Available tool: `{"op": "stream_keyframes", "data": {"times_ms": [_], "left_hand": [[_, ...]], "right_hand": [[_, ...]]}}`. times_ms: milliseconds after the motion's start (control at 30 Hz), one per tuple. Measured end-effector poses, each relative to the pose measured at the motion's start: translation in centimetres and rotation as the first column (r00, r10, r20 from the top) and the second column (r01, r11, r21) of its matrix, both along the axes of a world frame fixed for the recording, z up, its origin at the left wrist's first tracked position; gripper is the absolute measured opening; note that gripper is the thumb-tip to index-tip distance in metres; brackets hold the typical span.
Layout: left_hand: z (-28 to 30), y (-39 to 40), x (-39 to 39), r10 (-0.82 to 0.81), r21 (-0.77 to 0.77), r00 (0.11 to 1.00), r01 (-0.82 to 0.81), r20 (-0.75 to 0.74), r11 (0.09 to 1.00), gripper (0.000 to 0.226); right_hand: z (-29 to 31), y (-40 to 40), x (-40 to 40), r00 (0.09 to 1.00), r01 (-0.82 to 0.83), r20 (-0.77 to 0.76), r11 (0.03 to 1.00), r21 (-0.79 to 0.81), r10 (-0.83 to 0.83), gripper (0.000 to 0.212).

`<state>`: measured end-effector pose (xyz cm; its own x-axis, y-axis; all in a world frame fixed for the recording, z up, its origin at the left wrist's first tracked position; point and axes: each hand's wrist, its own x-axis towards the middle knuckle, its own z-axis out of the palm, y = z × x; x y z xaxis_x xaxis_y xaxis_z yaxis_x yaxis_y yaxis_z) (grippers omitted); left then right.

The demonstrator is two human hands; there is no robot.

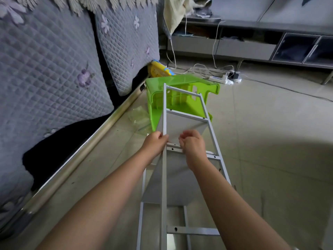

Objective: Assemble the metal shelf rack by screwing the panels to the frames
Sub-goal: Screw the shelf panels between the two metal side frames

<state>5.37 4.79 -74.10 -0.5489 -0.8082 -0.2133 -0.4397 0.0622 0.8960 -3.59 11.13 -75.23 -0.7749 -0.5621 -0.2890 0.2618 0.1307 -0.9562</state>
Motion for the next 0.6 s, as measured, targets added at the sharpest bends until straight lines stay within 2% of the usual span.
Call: {"op": "stream_keyframes", "data": {"times_ms": [33, 67, 133, 200, 233, 267, 300, 367, 400, 433, 533, 600], "left_hand": [[0.0, 0.0, -0.2, 0.003, -0.035, 1.000, -0.003, 0.023, 0.999, 0.038], [0.0, 0.1, -0.3, 0.008, -0.057, 0.999, -0.006, 0.040, 0.998, 0.033], [-0.1, 0.2, -0.5, 0.018, -0.088, 0.998, -0.012, 0.063, 0.996, 0.029], [-0.2, 0.3, -0.7, 0.040, -0.113, 0.995, -0.030, 0.090, 0.993, 0.025], [-0.1, 0.4, -0.8, 0.049, -0.127, 0.993, -0.035, 0.105, 0.991, 0.022], [-0.2, 0.5, -0.9, 0.056, -0.132, 0.991, -0.040, 0.123, 0.990, 0.020], [-0.3, 0.5, -1.0, 0.062, -0.136, 0.989, -0.044, 0.136, 0.990, 0.019], [-0.3, 0.6, -1.4, 0.092, -0.139, 0.985, -0.072, 0.148, 0.988, 0.019], [-0.3, 0.6, -1.7, 0.126, -0.117, 0.982, -0.110, 0.140, 0.987, 0.020], [-0.3, 0.8, -2.1, 0.167, -0.073, 0.978, -0.159, 0.125, 0.985, 0.024], [0.2, 1.5, -3.0, 0.220, 0.042, 0.971, -0.225, 0.093, 0.973, 0.029], [0.4, 1.7, -3.4, 0.236, 0.088, 0.969, -0.241, 0.070, 0.966, 0.028]], "right_hand": [[0.2, 0.3, -0.2, 1.000, -0.007, 0.016, 0.999, -0.048, 0.008, 0.038], [0.5, 0.7, -0.5, 0.999, -0.018, -0.033, 0.998, -0.060, 0.016, 0.038], [1.5, 1.6, -1.9, 0.954, -0.036, -0.297, 0.999, 0.039, 0.046, 0.033], [2.6, 2.6, -4.5, 0.787, -0.017, -0.586, 0.958, 0.288, 0.190, 0.030], [3.0, 3.0, -6.1, 0.691, -0.011, -0.648, 0.900, 0.436, 0.322, 0.032], [3.4, 3.3, -7.7, 0.636, -0.027, -0.618, 0.814, 0.580, 0.462, 0.036], [3.7, 3.7, -9.1, 0.642, -0.084, -0.508, 0.710, 0.699, 0.575, 0.042], [3.5, 4.3, -9.8, 0.745, -0.310, -0.156, 0.543, 0.780, 0.648, 0.049], [2.7, 4.4, -9.8, 0.768, -0.372, -0.070, 0.533, 0.760, 0.637, 0.050], [1.7, 4.4, -9.6, 0.780, -0.368, -0.084, 0.563, 0.740, 0.620, 0.049], [-0.9, 4.5, -8.8, 0.822, -0.202, -0.297, 0.736, 0.646, 0.486, 0.041], [-1.7, 4.9, -8.8, 0.859, -0.153, -0.317, 0.793, 0.589, 0.402, 0.038]]}}
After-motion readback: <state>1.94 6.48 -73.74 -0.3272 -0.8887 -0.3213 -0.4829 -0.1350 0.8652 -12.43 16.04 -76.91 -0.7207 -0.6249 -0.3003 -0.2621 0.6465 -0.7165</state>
